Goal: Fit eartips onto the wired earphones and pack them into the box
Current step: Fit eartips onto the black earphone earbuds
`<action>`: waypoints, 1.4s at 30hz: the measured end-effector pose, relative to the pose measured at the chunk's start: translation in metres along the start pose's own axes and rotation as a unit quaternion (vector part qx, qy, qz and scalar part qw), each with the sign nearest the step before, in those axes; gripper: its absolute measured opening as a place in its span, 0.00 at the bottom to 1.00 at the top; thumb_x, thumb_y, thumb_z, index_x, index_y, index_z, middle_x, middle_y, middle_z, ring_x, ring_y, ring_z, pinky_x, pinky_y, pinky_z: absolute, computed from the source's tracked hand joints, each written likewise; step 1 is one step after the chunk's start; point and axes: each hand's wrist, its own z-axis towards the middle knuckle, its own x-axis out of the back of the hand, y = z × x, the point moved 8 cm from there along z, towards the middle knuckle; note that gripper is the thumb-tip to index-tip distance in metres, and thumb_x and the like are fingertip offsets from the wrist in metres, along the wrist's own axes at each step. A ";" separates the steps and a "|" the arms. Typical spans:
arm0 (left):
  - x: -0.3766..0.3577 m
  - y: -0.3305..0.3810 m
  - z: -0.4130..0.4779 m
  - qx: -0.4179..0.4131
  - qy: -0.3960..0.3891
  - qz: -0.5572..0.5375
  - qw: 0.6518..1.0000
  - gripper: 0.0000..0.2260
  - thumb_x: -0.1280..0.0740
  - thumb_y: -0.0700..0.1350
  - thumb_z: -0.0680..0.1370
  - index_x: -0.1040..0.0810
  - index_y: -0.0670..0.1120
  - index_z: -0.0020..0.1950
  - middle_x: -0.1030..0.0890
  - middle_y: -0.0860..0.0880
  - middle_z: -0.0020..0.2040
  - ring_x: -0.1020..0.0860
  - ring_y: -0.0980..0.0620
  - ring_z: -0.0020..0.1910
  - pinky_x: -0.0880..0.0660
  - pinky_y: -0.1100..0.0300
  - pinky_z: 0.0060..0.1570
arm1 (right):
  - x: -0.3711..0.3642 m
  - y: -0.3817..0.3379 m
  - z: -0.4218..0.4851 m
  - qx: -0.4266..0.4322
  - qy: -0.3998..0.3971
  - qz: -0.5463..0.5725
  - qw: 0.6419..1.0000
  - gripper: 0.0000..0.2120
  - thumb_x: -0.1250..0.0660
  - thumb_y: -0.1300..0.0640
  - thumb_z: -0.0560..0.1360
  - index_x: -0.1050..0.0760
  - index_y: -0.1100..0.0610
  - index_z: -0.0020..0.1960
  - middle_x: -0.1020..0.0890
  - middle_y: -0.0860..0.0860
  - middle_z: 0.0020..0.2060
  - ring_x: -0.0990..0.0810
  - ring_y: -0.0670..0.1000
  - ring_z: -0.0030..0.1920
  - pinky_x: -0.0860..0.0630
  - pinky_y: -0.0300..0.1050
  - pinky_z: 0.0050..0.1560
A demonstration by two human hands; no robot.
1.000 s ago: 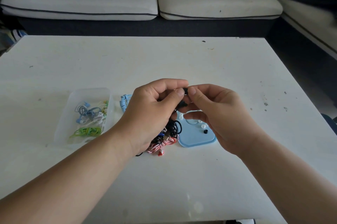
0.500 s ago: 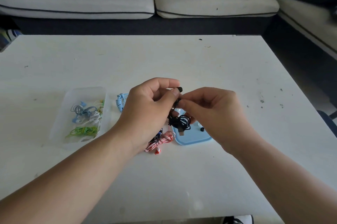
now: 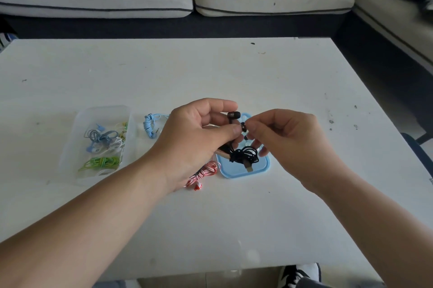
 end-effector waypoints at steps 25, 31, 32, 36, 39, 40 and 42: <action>0.007 -0.007 -0.004 0.014 0.005 0.038 0.999 0.14 0.27 0.32 0.77 0.18 0.46 0.58 0.13 0.45 0.43 0.13 0.43 0.41 0.19 0.60 0.44 | -0.013 0.090 0.023 -0.064 -0.012 -0.320 0.945 0.06 0.31 0.62 0.73 0.19 0.58 0.38 0.17 0.51 0.34 0.17 0.56 0.37 0.20 0.49 0.36; 0.014 0.000 0.001 0.009 0.028 0.041 0.999 0.15 0.26 0.32 0.76 0.17 0.47 0.58 0.13 0.45 0.45 0.12 0.47 0.42 0.19 0.63 0.42 | -0.008 0.046 0.017 -0.141 -0.012 0.050 0.989 0.03 0.26 0.68 0.74 0.17 0.63 0.46 0.14 0.59 0.37 0.15 0.54 0.35 0.17 0.45 0.41; 0.017 0.002 0.002 0.003 0.033 0.040 0.999 0.15 0.26 0.32 0.76 0.17 0.47 0.58 0.13 0.45 0.45 0.12 0.47 0.43 0.19 0.62 0.43 | -0.011 0.036 0.015 -0.150 -0.029 0.147 0.977 0.05 0.26 0.70 0.73 0.17 0.66 0.49 0.15 0.62 0.40 0.15 0.55 0.37 0.16 0.45 0.43; 0.022 0.013 0.003 -0.025 0.035 0.038 0.998 0.15 0.26 0.32 0.76 0.17 0.48 0.58 0.13 0.46 0.46 0.12 0.47 0.44 0.17 0.57 0.49 | -0.021 0.005 0.011 -0.129 -0.092 0.279 0.947 0.06 0.29 0.70 0.74 0.18 0.68 0.51 0.17 0.60 0.42 0.16 0.54 0.41 0.17 0.43 0.44; 0.023 0.020 0.003 -0.040 0.026 0.030 0.998 0.15 0.26 0.33 0.76 0.16 0.49 0.58 0.12 0.47 0.46 0.13 0.50 0.45 0.19 0.62 0.47 | -0.026 -0.003 0.012 -0.120 -0.105 0.290 0.944 0.06 0.28 0.67 0.72 0.18 0.65 0.49 0.16 0.59 0.42 0.16 0.53 0.40 0.17 0.42 0.44; 0.023 0.022 0.003 -0.044 0.022 0.032 0.998 0.15 0.26 0.33 0.76 0.16 0.49 0.58 0.12 0.47 0.46 0.13 0.51 0.45 0.20 0.64 0.47 | -0.028 -0.005 0.013 -0.117 -0.112 0.292 0.943 0.07 0.28 0.66 0.71 0.18 0.65 0.49 0.16 0.59 0.42 0.16 0.53 0.40 0.17 0.43 0.45; 0.022 0.023 0.003 -0.049 0.014 0.033 0.998 0.15 0.25 0.33 0.75 0.16 0.50 0.57 0.12 0.48 0.46 0.13 0.52 0.46 0.20 0.65 0.47 | -0.031 -0.007 0.014 -0.112 -0.120 0.296 0.941 0.09 0.28 0.65 0.70 0.18 0.65 0.50 0.16 0.58 0.41 0.16 0.53 0.40 0.17 0.43 0.46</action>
